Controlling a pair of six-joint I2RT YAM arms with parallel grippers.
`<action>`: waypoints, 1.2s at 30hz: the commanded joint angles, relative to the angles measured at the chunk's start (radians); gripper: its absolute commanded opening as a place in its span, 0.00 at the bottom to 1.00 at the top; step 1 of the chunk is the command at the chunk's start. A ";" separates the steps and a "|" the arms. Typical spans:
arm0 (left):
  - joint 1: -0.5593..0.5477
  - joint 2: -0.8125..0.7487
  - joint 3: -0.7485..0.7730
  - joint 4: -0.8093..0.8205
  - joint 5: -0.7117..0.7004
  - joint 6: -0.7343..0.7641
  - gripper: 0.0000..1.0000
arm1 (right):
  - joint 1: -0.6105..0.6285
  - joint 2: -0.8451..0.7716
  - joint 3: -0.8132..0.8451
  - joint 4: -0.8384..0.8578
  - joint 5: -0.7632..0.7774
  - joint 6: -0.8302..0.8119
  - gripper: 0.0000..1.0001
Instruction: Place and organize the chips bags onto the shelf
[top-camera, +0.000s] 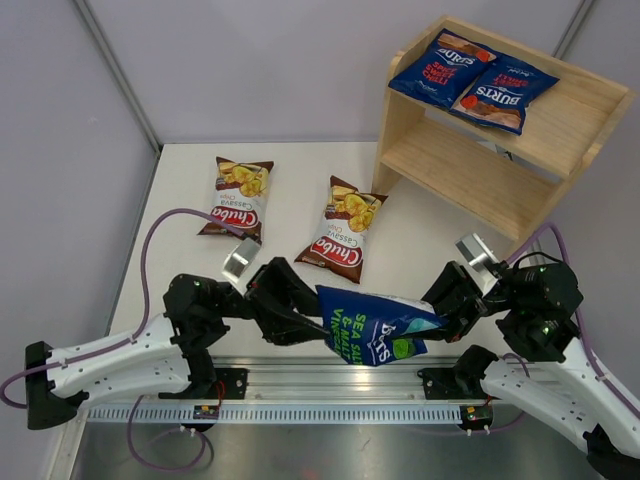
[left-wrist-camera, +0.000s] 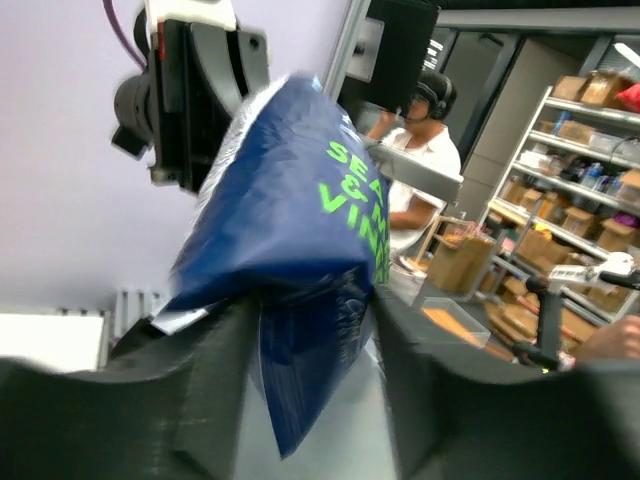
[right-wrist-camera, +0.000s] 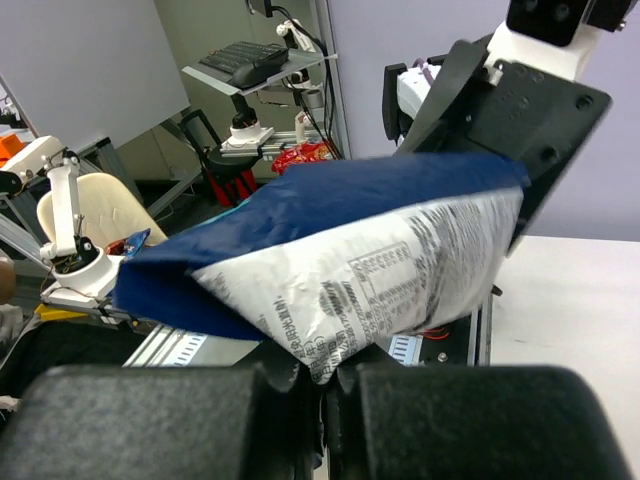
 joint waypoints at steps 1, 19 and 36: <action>-0.012 -0.055 0.006 -0.023 -0.084 0.049 0.37 | 0.004 0.026 0.010 -0.013 0.008 -0.026 0.02; -0.012 -0.192 0.080 -0.495 -0.403 0.309 0.00 | 0.004 -0.066 0.074 -0.404 0.389 -0.100 0.58; -0.030 -0.146 0.146 -0.598 -0.448 0.341 0.00 | 0.004 -0.028 0.045 -0.407 0.555 -0.028 0.53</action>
